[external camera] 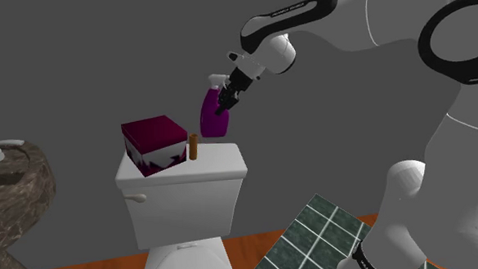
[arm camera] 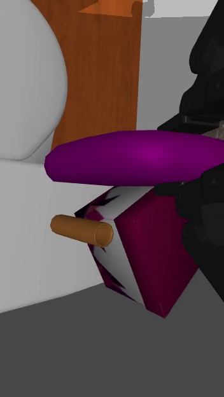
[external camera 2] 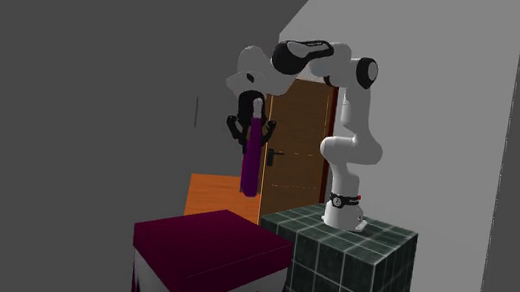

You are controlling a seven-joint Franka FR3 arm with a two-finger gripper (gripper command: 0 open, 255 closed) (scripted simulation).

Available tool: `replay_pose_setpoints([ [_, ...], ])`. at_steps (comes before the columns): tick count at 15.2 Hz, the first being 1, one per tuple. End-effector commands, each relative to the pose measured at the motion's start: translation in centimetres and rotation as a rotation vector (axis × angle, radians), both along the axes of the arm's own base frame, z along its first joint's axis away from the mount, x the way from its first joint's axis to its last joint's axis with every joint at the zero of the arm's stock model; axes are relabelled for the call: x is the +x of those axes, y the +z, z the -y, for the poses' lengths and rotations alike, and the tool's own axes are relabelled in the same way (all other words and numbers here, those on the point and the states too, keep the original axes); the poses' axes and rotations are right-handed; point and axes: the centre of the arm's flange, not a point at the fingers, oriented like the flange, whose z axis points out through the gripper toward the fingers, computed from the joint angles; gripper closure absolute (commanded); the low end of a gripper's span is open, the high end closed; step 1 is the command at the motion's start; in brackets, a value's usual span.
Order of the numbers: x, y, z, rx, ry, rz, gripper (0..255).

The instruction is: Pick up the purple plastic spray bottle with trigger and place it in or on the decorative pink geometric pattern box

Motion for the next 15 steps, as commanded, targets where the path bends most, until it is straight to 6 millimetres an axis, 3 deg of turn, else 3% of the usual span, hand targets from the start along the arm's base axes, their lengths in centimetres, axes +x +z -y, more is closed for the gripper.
replay_pose_setpoints([
  [1, 0.0, 1.0, 0.0, 0.0, 0.0, 0.0, 255],
  [10, 0.0, 5.7, 0.0, 0.0, 0.0, 0.0, 255],
  [15, 5.6, 5.5, -3.6, 0.0, 0.0, 0.0, 255],
])
